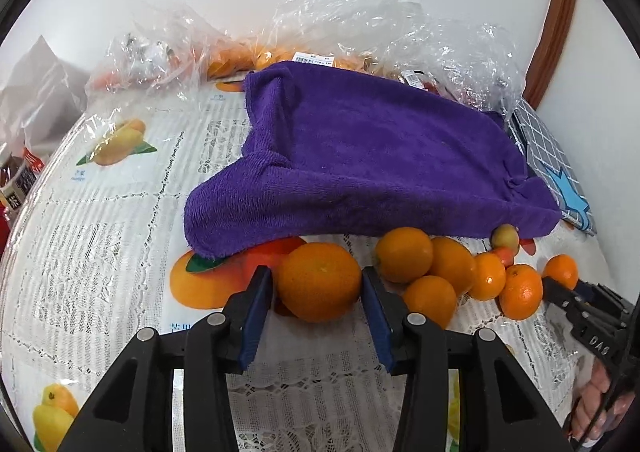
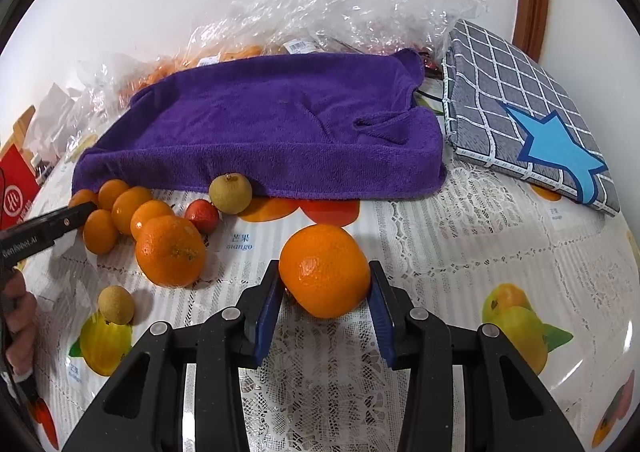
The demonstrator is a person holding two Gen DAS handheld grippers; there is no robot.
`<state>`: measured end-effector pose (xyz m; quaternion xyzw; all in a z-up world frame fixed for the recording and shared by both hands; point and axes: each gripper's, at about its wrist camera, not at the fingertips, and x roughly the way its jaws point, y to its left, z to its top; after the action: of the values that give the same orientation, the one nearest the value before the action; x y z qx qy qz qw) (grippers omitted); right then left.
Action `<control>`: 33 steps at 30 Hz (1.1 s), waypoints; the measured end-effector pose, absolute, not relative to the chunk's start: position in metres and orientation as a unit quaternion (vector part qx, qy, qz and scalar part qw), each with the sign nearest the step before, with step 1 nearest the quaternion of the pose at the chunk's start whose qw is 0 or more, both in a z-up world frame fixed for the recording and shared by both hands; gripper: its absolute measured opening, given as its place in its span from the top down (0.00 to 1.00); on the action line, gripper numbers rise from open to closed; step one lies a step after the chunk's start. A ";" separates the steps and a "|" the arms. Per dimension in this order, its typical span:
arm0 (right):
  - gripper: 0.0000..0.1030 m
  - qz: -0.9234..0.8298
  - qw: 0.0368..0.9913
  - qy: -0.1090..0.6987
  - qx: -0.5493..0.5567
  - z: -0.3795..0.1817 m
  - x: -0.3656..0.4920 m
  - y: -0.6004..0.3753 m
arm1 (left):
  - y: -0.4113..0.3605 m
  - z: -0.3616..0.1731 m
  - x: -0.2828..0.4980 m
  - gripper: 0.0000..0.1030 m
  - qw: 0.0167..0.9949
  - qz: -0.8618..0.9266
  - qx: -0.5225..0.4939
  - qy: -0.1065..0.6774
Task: Organize fruits
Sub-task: 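Close the right gripper on a large orange while the left gripper grasps another orange, then lift both held oranges and carry them over the purple towel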
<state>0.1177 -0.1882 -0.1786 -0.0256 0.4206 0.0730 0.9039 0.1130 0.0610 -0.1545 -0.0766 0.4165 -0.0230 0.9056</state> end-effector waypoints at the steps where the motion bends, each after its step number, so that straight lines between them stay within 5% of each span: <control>1: 0.60 0.073 0.905 0.418 -0.020 -0.178 0.117 -0.190 | 0.060 -0.154 0.113 0.60 0.906 -0.022 -0.075 0.416; 33: 0.61 0.089 0.926 0.366 0.008 -0.162 0.098 -0.200 | 0.055 -0.132 0.093 0.63 0.933 -0.073 -0.099 0.339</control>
<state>0.0983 -0.1996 -0.1619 0.0078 0.3657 0.0887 0.9264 0.0926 0.0548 -0.1321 -0.0987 0.3394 -0.0735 0.9326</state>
